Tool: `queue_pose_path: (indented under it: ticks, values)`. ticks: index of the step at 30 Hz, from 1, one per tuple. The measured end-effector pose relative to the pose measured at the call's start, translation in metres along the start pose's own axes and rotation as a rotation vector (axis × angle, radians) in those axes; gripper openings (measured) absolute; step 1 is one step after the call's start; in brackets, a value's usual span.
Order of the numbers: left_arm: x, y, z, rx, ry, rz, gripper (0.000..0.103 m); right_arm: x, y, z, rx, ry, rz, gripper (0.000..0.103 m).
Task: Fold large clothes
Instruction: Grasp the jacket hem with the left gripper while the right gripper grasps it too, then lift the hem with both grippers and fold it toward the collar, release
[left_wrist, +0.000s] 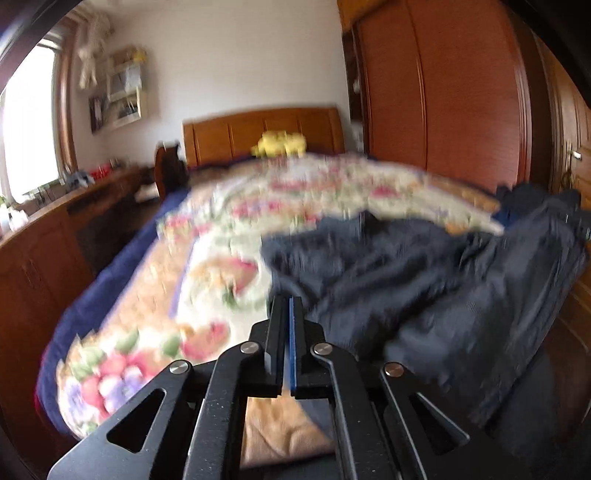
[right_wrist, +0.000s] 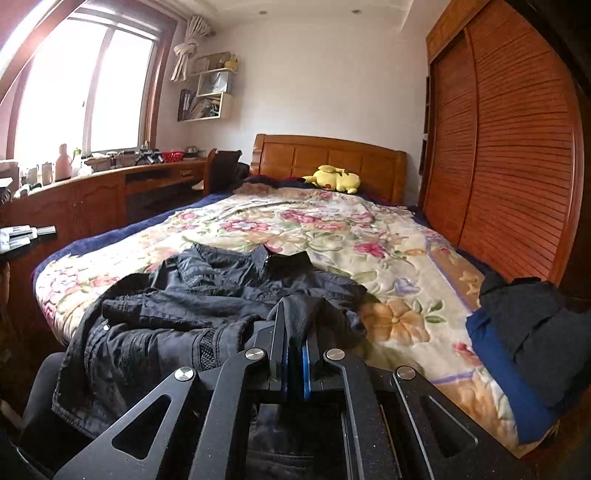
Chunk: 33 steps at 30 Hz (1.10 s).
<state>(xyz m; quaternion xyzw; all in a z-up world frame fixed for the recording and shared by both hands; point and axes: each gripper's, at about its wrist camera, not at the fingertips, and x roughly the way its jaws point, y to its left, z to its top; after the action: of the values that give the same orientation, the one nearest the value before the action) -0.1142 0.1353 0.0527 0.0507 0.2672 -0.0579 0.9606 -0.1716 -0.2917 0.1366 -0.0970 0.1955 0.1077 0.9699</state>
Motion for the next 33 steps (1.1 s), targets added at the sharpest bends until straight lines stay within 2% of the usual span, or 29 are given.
queue_pose_path:
  ticks: [1,3,5,12,17,18,19,20,21,25,29,33]
  values:
    - [0.009,-0.002,-0.008,-0.005,0.037,-0.005,0.011,0.0,0.001,0.0,-0.003,0.003,-0.001,0.004]
    - [0.027,-0.004,-0.022,-0.017,0.103,-0.023,0.036,-0.007,0.003,0.003,-0.003,0.008,0.0,0.004]
    - [0.039,-0.009,-0.04,-0.032,0.147,-0.063,0.041,-0.007,0.002,0.005,-0.003,0.009,0.002,0.005]
    - [0.052,-0.031,-0.081,-0.067,0.235,-0.116,0.041,-0.004,0.008,0.006,-0.023,0.016,-0.007,0.005]
    - [0.065,-0.041,-0.087,-0.054,0.285,-0.121,0.041,-0.002,0.006,0.005,-0.019,0.016,-0.002,0.005]
    - [0.067,-0.042,-0.088,-0.048,0.289,-0.117,0.035,-0.002,0.005,0.005,-0.017,0.014,-0.002,0.005]
    - [0.067,-0.045,-0.087,-0.034,0.283,-0.12,0.027,-0.003,0.005,0.006,-0.014,0.011,-0.001,0.005]
    - [0.065,-0.049,-0.084,-0.018,0.269,-0.125,0.013,-0.004,0.003,0.007,-0.013,0.006,-0.001,0.005]
    - [0.062,-0.052,-0.079,-0.009,0.255,-0.129,0.008,-0.003,0.002,0.006,-0.014,0.002,-0.002,0.005]
    - [0.048,-0.053,-0.055,-0.013,0.17,-0.144,0.005,0.001,-0.009,0.011,-0.001,-0.02,-0.003,0.004]
    - [0.033,-0.035,-0.008,-0.069,0.04,-0.159,0.004,0.018,-0.028,0.027,0.031,-0.043,0.001,0.004]
    - [0.053,-0.018,0.044,-0.093,-0.027,-0.158,0.004,0.055,-0.047,0.05,0.054,-0.053,-0.02,0.004]
